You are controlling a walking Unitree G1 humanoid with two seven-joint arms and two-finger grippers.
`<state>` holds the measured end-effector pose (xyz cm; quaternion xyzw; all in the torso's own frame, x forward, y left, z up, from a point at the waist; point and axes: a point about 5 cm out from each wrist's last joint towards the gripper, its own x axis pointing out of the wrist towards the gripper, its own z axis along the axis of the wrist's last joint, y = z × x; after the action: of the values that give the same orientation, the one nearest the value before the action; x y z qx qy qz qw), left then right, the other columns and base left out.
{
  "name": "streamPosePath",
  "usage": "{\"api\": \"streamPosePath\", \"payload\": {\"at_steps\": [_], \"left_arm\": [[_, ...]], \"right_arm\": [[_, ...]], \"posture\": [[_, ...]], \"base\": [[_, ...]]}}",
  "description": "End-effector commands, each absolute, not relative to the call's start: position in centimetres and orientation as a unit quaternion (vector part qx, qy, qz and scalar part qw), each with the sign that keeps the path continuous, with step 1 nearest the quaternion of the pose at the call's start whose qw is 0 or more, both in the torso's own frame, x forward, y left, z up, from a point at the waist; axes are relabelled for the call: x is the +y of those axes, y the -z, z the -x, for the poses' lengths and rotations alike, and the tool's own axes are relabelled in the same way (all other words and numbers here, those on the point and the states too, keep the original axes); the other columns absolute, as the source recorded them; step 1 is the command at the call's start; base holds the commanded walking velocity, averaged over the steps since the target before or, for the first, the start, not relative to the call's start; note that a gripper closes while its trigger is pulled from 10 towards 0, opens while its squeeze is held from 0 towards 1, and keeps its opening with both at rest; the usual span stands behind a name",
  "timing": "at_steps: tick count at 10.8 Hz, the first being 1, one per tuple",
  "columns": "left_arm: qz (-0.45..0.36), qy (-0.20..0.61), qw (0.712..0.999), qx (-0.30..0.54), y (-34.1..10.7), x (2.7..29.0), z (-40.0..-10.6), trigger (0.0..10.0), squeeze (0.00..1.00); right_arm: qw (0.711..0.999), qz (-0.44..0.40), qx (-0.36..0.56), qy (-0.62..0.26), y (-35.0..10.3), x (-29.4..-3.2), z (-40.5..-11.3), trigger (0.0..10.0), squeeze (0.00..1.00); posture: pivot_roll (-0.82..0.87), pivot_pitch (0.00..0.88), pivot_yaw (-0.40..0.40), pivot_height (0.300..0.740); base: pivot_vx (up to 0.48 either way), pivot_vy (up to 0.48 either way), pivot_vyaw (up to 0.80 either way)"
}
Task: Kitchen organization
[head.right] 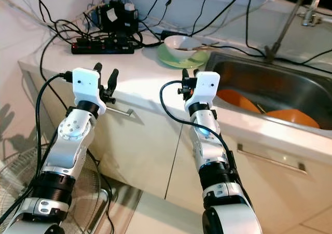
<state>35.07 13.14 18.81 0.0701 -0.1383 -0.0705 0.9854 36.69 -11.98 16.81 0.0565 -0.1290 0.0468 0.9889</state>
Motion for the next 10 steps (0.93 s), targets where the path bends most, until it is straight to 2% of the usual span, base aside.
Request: {"api": "streamPosePath", "payload": {"at_steps": [1,2,8,10], "left_arm": [[-0.071,0.071,0.985,-0.14,-19.05,12.95,-35.12,10.0,0.0],[-0.071,0.072,0.985,-0.139,-19.02,12.93,-35.11,10.0,0.0],[-0.078,0.075,0.985,-0.134,-18.98,13.04,-35.19,10.0,0.0],[-0.071,0.082,0.984,-0.138,-18.94,12.92,-34.97,10.0,0.0]], "right_arm": [[0.99,-0.06,-0.119,-0.042,-16.77,-12.27,-36.95,10.0,0.0],[0.99,-0.059,-0.119,-0.042,-16.76,-12.3,-36.95,10.0,0.0],[0.991,-0.052,-0.118,-0.037,-16.79,-12.76,-37.13,10.0,0.0],[0.991,-0.056,-0.117,-0.041,-16.81,-12.59,-37.19,10.0,0.0]], "posture": [[0.22,0.025,-0.041,0.74],[0.22,0.025,-0.041,0.74],[0.22,0.026,-0.039,0.74],[0.22,0.03,-0.043,0.74]], "base": [[0.315,0.0,-0.44],[0.322,0.0,-0.58],[0.322,0.0,0.0],[0.0,0.0,-0.78]]}}
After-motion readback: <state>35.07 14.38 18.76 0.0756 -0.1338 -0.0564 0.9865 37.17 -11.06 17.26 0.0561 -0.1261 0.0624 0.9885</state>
